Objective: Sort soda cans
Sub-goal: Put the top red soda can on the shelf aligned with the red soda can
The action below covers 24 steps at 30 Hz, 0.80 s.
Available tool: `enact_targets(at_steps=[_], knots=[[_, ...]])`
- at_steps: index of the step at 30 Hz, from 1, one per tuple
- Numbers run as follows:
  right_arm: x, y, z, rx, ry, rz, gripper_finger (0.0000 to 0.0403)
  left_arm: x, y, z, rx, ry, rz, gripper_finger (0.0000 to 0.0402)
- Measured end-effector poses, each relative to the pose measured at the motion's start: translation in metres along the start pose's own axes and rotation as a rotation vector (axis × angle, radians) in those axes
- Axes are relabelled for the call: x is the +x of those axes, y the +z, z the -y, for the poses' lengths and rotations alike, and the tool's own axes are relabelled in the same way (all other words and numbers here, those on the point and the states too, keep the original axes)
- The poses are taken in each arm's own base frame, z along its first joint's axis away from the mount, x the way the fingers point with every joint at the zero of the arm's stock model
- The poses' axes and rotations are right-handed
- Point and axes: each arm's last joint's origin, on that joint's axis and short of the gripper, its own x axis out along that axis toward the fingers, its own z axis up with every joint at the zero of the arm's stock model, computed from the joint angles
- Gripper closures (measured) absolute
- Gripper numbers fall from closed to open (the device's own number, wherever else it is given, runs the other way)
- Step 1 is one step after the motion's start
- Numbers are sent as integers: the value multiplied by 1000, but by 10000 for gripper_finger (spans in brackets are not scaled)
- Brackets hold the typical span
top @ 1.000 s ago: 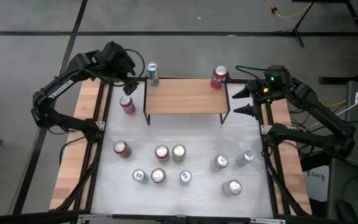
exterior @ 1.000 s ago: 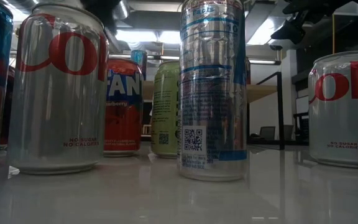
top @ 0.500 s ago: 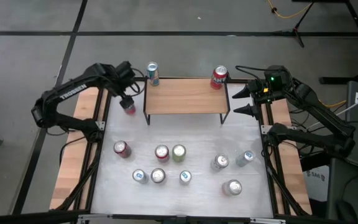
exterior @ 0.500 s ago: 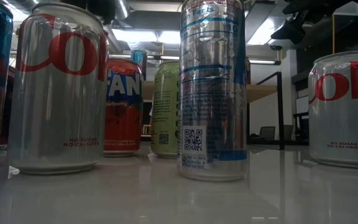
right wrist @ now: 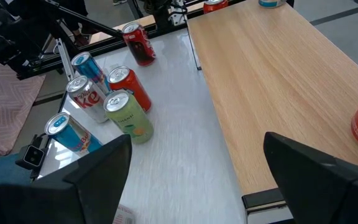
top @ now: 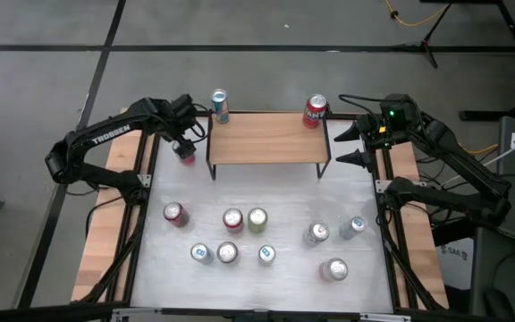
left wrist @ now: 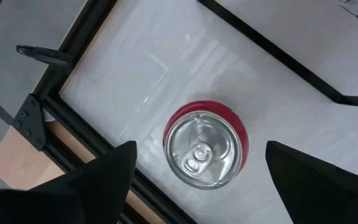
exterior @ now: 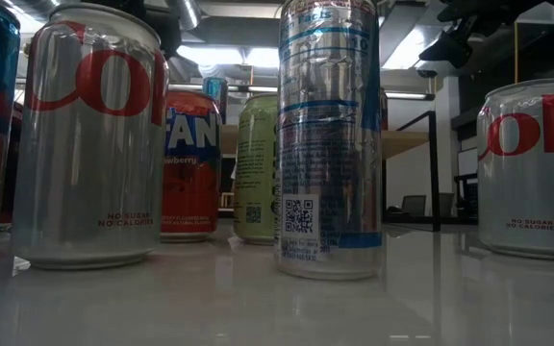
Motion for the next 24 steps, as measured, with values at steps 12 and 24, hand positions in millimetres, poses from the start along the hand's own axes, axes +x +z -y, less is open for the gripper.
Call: enact_targets(at_steps=[12, 24], knots=[[0, 0, 0, 0, 0, 0, 47, 26, -8, -3, -29, -21, -37, 54], [0, 0, 0, 0, 0, 0, 47, 60, -24, 5, -18, -27, -83, 54]])
